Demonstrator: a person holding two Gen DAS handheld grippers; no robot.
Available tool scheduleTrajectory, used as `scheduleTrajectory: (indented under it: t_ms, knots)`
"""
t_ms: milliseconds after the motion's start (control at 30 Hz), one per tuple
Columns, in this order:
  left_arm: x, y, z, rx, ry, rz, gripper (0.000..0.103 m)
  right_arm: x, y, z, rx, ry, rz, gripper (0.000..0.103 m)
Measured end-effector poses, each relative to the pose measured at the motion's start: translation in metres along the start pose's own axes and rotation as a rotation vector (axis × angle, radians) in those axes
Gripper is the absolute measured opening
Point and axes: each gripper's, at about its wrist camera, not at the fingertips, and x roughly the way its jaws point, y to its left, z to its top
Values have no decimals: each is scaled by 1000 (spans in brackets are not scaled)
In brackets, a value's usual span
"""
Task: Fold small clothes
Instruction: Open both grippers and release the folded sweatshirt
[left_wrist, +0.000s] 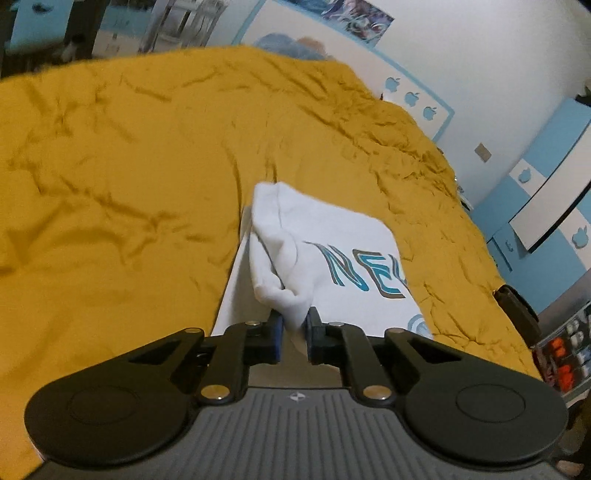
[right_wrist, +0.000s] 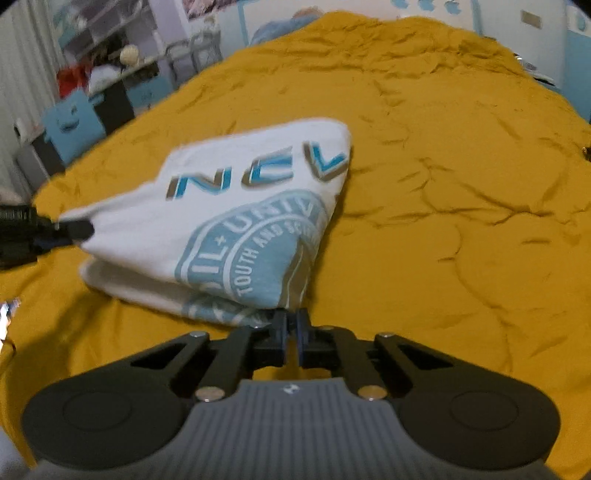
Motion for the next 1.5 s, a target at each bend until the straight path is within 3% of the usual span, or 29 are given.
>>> scheduleTrajectory:
  t_ms: [100, 333, 700, 933, 1233, 1367, 1433, 1500]
  knots:
    - [3, 0, -2, 12, 24, 34, 12, -12, 7, 4, -64, -20, -6, 0]
    - [41, 30, -31, -41, 119, 102, 13, 17, -2, -14, -28, 87, -17, 0]
    - [33, 9, -29, 99, 189, 199, 20, 22, -3, -15, -42, 116, -12, 0]
    - [16, -7, -26, 249, 234, 336, 20, 11, -7, -11, -16, 136, 1, 0]
    - [3, -29, -6, 369, 191, 346, 20, -14, -32, 5, 79, 99, 37, 0]
    - [7, -39, 9, 405, 154, 316, 30, -20, -39, 20, 129, 74, 73, 0]
    - [11, -39, 21, 391, 131, 280, 35, -19, -40, 26, 132, 64, 73, 6]
    - [19, -34, 32, 354, 100, 215, 48, -14, -42, 31, 151, 59, 82, 22]
